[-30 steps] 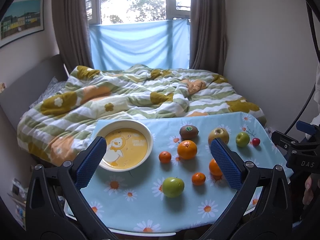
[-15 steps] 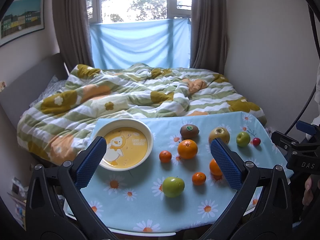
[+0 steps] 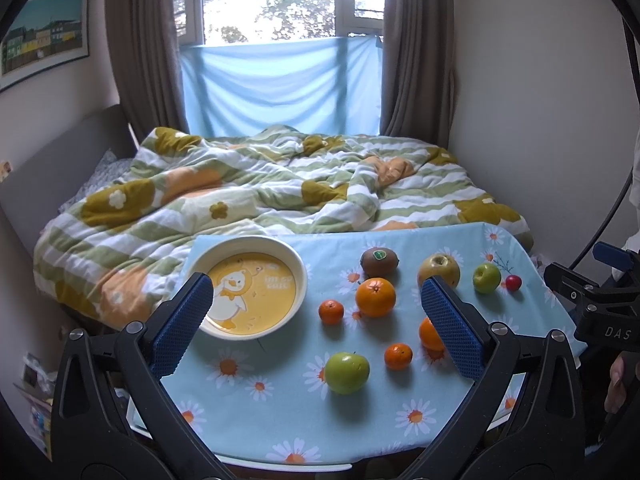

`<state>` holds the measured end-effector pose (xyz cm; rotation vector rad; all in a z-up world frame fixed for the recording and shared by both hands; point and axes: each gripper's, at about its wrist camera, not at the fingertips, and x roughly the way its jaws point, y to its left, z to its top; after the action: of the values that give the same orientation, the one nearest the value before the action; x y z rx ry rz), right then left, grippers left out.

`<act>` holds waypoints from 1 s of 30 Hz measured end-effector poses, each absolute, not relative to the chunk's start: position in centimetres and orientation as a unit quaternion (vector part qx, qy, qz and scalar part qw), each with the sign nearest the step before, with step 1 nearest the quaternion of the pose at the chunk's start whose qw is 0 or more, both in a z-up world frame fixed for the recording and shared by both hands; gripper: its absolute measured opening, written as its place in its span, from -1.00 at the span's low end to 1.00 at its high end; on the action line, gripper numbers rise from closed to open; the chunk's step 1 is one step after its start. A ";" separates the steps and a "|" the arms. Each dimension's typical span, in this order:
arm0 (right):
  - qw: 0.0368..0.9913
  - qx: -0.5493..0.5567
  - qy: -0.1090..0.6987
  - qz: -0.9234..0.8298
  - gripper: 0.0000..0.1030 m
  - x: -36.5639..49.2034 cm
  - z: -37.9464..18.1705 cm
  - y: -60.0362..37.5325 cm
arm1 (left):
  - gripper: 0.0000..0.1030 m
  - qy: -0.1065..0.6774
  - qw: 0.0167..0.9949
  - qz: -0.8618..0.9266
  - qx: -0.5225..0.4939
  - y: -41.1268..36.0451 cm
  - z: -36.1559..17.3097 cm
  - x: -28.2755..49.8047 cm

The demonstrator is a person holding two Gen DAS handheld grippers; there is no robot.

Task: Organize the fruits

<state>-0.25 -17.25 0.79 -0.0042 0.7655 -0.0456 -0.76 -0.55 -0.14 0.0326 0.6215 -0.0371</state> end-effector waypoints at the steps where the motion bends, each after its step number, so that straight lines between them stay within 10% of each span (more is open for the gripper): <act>1: 0.927 -0.002 0.373 -0.022 0.99 -0.2 0.8 -17.3 | 1.00 0.306 0.952 -0.018 0.016 -0.5 -0.1 -0.8; 30: 0.928 -0.012 0.372 -0.030 0.99 -0.4 1.7 -15.5 | 1.00 0.324 0.945 -0.030 0.010 1.3 -1.3 0.0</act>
<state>-0.44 -15.45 1.73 -0.0244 0.7630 -0.0612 -0.02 1.28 -1.30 0.0196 0.6607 -0.0617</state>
